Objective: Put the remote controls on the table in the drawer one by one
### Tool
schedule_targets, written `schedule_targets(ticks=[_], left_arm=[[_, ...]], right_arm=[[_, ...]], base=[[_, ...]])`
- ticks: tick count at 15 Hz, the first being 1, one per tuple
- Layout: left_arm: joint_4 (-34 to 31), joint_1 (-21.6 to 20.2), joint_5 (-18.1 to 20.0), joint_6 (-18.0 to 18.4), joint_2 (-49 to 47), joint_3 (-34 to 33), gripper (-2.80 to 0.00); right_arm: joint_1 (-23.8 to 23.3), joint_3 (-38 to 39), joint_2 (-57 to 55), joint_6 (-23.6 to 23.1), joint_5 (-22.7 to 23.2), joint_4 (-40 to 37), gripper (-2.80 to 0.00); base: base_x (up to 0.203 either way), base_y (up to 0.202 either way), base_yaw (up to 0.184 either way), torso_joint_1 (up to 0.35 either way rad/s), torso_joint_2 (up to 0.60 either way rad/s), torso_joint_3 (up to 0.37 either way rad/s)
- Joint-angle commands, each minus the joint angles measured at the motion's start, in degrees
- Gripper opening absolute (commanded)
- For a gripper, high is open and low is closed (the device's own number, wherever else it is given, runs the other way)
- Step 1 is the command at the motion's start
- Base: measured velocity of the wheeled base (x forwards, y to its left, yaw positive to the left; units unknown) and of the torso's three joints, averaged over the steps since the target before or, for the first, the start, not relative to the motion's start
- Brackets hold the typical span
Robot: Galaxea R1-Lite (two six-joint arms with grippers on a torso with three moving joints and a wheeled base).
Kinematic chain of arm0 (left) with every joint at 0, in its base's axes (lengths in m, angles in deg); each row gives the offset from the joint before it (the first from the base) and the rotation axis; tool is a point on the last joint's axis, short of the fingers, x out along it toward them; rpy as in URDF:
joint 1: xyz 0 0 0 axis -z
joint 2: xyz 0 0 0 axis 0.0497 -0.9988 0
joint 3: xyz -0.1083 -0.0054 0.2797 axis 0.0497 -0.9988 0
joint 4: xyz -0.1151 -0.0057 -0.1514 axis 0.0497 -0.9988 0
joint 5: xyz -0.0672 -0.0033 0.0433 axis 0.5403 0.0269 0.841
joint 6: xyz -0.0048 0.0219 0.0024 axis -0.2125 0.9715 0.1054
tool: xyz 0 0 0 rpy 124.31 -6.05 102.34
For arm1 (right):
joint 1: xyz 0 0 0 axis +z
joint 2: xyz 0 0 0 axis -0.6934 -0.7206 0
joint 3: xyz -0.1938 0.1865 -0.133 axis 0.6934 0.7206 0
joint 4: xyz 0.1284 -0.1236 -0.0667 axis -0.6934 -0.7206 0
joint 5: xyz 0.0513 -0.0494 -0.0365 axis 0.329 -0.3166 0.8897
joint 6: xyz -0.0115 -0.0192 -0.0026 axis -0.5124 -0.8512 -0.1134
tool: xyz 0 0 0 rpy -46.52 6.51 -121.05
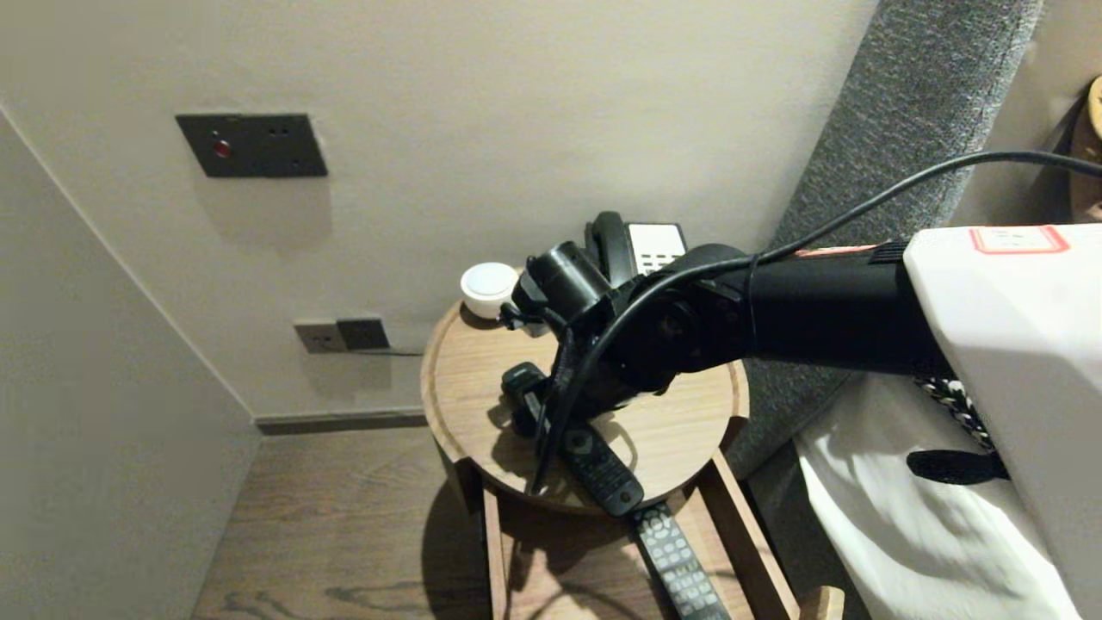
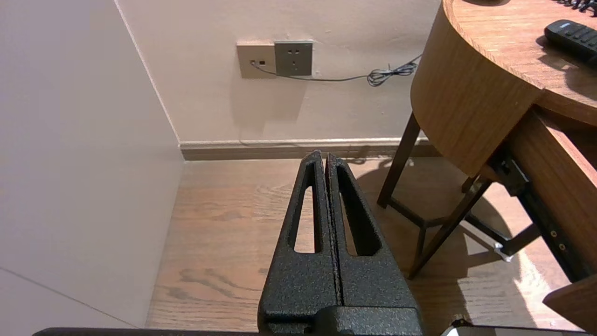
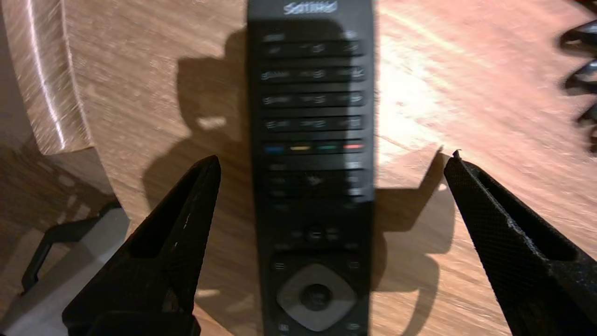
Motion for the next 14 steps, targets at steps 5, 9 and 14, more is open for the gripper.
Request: schedule_targets(ticks=[5,9,14], left_arm=[[0.0,0.0,0.0,0.0,0.0,0.0,-2.80],[0.0,0.0,0.0,0.0,0.0,0.0,-2.80],[0.0,0.0,0.0,0.0,0.0,0.0,-2.80]], right_arm=[[0.0,0.0,-0.9,0.1,-0.1,-0.2,0.00],[0.0,0.0,-0.9,0.1,-0.1,-0.2,0.00],[-0.1,0.0,-0.8,0.1,-0.1,-0.2,-2.80]], base=[[0.000,0.000,0.000,0.000,0.00,0.000],[0.000,0.000,0.000,0.000,0.00,0.000],[0.000,0.000,0.000,0.000,0.00,0.000]])
